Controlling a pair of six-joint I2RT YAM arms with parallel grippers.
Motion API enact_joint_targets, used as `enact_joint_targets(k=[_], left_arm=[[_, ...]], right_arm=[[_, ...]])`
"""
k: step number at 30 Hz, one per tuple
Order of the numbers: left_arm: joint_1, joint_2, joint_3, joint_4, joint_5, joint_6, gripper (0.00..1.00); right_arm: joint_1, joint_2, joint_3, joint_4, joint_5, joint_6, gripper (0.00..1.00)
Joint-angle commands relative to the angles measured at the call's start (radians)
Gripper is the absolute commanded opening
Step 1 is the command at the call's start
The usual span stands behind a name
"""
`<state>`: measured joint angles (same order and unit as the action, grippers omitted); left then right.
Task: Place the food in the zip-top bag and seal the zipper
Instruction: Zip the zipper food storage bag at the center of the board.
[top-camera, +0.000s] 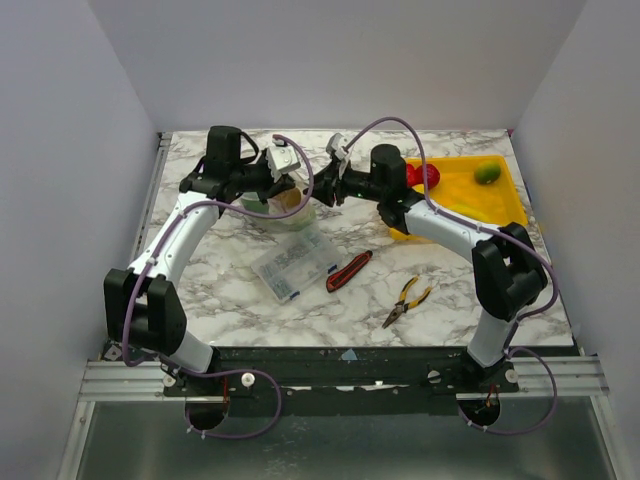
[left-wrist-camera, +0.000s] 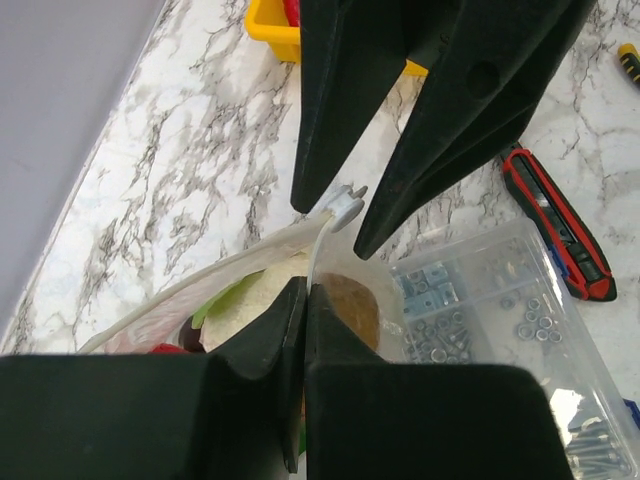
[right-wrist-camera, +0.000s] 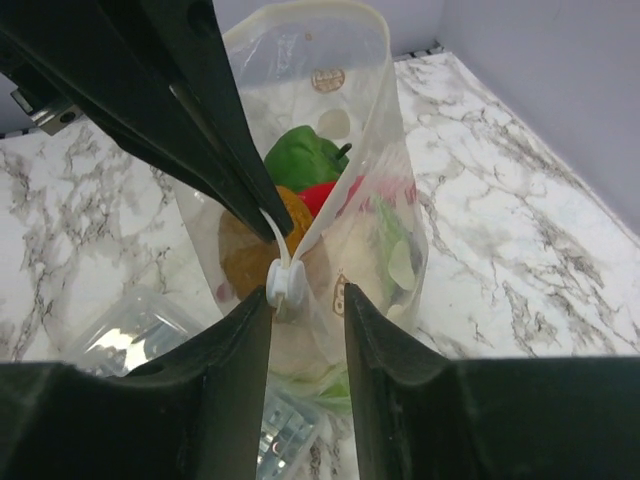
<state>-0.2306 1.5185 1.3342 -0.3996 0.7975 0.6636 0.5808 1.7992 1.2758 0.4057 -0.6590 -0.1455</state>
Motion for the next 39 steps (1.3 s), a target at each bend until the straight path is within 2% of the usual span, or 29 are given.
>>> enact_joint_targets(k=[1,2,5,6,8,9,11,13,17,21,23,24,25,27,31,33,39], left_arm=[[0.002,-0.049,-0.024,0.053,0.049,-0.027,0.00],[0.002,-0.051,-0.024,0.058,0.052,-0.031,0.00],[0.002,-0.056,-0.021,0.066,0.064,-0.045,0.00],[0.002,-0.059,-0.020,0.065,0.065,-0.049,0.00],[0.002,-0.070,-0.020,0.068,0.068,-0.054,0.00],[0.002,-0.075,-0.020,0.072,0.072,-0.059,0.00],[0.002,-0.079,-0.014,0.074,0.072,-0.067,0.00],[0.001,-0.076,-0.010,0.072,0.069,-0.072,0.00],[0.002,-0.077,-0.004,0.049,0.064,-0.067,0.00],[-0.004,-0.078,0.003,0.021,0.039,-0.048,0.00],[-0.006,-0.074,0.009,0.019,0.033,-0.051,0.00],[-0.008,-0.073,0.012,0.020,0.015,-0.054,0.03],[-0.015,-0.072,0.015,0.024,-0.012,-0.056,0.10],[-0.021,-0.071,0.021,0.039,-0.068,-0.069,0.28],[-0.033,-0.086,0.008,0.071,-0.139,-0.035,0.57],[-0.045,-0.100,-0.020,0.110,-0.175,-0.010,0.65],[-0.047,-0.105,-0.034,0.172,-0.162,0.034,0.77]], right_arm=[[-0.010,0.008,-0.012,0.182,-0.019,0.105,0.35],[-0.010,0.013,-0.013,0.200,-0.033,0.121,0.32],[-0.011,0.030,0.000,0.228,-0.060,0.166,0.05],[-0.011,0.036,0.000,0.231,-0.058,0.179,0.00],[-0.010,0.041,0.001,0.225,-0.060,0.178,0.00],[-0.010,0.043,-0.001,0.223,-0.060,0.179,0.04],[-0.010,0.042,-0.016,0.241,-0.029,0.192,0.24],[-0.010,0.037,-0.039,0.260,-0.010,0.190,0.31],[-0.010,0.040,-0.051,0.265,-0.009,0.193,0.27],[-0.011,0.030,-0.058,0.283,-0.024,0.187,0.03],[-0.011,0.036,-0.042,0.262,-0.041,0.177,0.00],[-0.010,0.038,-0.040,0.260,-0.050,0.172,0.00],[-0.010,0.040,-0.037,0.260,-0.054,0.169,0.00],[-0.011,0.042,-0.036,0.259,-0.065,0.164,0.00],[-0.011,0.040,-0.034,0.254,-0.076,0.158,0.00],[-0.011,0.037,-0.028,0.239,-0.084,0.156,0.00],[-0.010,0.033,-0.005,0.180,-0.100,0.104,0.00]])
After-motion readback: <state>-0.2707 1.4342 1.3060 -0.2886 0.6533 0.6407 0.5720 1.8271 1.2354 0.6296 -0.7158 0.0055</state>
